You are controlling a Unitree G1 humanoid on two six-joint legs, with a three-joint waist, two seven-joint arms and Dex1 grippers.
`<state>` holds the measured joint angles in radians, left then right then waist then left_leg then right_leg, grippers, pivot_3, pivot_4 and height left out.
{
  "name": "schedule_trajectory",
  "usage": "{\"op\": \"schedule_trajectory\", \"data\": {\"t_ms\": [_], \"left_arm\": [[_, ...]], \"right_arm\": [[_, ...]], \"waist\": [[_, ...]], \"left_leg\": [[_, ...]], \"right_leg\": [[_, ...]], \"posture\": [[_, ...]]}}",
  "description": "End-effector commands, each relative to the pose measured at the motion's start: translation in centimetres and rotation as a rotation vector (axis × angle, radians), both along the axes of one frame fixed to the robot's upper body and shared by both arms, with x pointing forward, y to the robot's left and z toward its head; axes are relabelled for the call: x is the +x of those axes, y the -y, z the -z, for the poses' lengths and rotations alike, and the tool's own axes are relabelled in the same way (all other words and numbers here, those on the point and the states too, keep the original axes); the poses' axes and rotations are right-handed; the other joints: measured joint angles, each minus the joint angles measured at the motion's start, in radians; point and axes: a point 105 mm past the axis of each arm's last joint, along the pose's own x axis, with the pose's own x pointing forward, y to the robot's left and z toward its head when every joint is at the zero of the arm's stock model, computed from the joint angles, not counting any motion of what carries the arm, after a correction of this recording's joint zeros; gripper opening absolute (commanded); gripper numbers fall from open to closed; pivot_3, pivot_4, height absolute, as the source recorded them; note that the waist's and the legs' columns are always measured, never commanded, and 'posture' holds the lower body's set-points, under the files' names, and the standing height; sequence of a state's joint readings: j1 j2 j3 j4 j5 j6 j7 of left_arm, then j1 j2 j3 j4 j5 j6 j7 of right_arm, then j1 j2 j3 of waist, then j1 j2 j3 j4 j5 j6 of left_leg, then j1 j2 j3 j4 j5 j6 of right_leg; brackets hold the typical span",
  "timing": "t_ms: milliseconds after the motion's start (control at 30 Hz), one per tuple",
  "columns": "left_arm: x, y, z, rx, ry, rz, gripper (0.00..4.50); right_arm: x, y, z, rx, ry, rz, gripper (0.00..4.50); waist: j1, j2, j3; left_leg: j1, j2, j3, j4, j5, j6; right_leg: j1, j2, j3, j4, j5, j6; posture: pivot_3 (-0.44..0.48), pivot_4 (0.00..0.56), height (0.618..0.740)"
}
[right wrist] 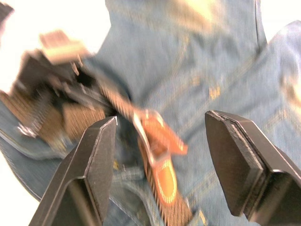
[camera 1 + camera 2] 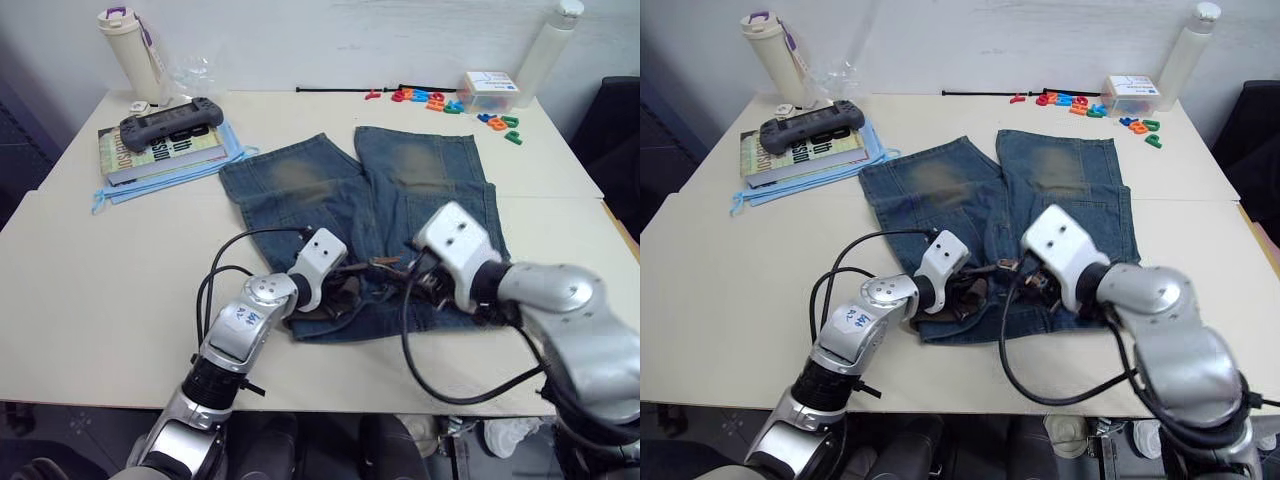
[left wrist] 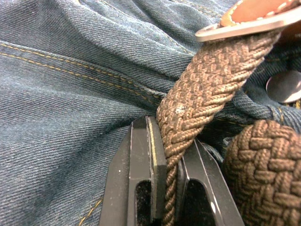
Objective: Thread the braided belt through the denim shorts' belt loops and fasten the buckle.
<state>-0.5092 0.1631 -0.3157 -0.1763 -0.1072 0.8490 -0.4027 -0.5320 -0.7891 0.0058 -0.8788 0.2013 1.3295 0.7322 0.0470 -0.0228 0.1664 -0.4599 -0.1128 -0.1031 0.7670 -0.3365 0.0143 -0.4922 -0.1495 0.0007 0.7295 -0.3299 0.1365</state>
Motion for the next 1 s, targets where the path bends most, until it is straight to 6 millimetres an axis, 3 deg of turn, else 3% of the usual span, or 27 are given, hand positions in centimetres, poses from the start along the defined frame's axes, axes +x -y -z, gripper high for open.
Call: {"op": "schedule_trajectory", "data": {"t_ms": [33,333,1000], "left_arm": [[-0.6,0.9,0.0,-0.012,-0.007,0.044,0.0],[-0.9,1.5,-0.1,-0.022,-0.008,0.064,0.0],[-0.9,1.8,-0.1,-0.024,-0.01,0.071,0.0]], "right_arm": [[-0.1,-0.8,-1.2,-0.148,0.253,-0.028,3.21],[0.4,-0.6,0.2,-0.351,0.384,-0.083,3.21],[1.1,2.7,3.4,-0.592,0.354,-0.054,3.21]], "waist": [[0.003,0.0,0.0],[0.007,0.0,0.0],[0.007,0.0,0.0]], "left_leg": [[0.0,0.0,0.001,0.0,0.0,0.0],[0.0,0.0,0.002,0.0,0.0,0.0],[0.0,0.001,0.002,0.0,0.0,0.0]], "right_leg": [[0.0,0.0,0.001,0.0,0.0,0.0],[0.0,0.001,0.001,-0.001,0.0,0.001],[0.0,0.001,0.001,0.0,0.0,0.001]], "posture": [[0.0,0.15,0.654],[0.0,0.15,0.654],[0.0,0.15,0.654]]}}
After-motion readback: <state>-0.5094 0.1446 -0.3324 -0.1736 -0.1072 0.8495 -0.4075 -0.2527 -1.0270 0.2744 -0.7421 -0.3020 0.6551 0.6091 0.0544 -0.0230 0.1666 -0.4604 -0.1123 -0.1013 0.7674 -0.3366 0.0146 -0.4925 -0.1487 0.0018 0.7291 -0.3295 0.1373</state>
